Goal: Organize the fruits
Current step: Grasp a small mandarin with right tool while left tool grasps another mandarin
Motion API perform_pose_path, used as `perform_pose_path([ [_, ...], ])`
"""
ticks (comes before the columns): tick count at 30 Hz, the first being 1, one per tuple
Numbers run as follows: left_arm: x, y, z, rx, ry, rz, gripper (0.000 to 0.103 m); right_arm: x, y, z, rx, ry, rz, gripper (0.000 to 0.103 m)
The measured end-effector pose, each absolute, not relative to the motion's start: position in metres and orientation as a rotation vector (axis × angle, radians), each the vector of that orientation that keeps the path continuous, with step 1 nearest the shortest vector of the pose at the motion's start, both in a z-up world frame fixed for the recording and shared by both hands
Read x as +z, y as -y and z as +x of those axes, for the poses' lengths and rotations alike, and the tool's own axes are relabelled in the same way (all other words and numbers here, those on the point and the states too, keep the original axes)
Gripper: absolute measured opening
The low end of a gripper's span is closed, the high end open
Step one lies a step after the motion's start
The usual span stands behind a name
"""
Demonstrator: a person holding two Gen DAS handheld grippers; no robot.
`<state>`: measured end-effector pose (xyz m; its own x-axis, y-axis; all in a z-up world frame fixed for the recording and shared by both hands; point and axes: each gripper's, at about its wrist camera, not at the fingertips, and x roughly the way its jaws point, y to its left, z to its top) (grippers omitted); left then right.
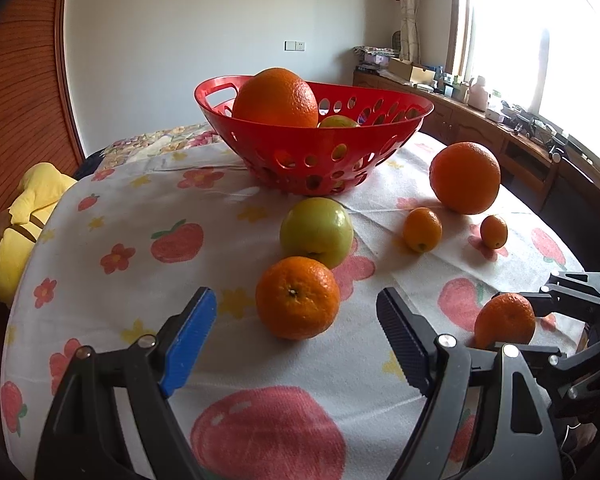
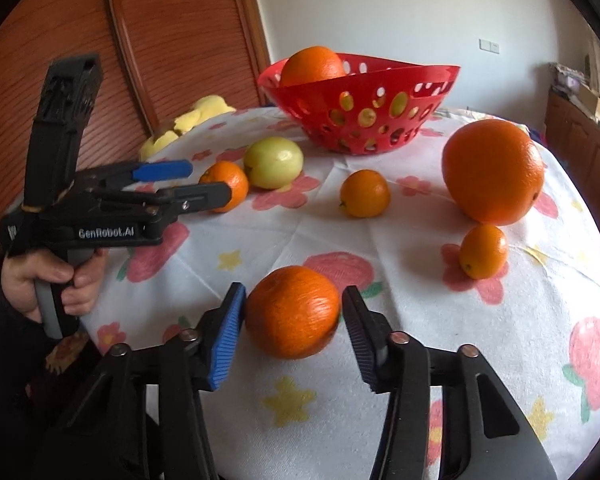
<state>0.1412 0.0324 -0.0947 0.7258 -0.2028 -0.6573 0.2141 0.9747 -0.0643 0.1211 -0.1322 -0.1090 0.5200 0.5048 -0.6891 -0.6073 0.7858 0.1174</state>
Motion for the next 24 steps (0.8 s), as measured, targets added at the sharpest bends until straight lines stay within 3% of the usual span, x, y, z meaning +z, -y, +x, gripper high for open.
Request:
perform_pose_path([
  [24, -0.097, -0.037, 0.141, -0.232, -0.715, -0.005, 0.082, -0.097, 0.154, 0.162, 0.563, -0.738, -0.105, 0.046],
])
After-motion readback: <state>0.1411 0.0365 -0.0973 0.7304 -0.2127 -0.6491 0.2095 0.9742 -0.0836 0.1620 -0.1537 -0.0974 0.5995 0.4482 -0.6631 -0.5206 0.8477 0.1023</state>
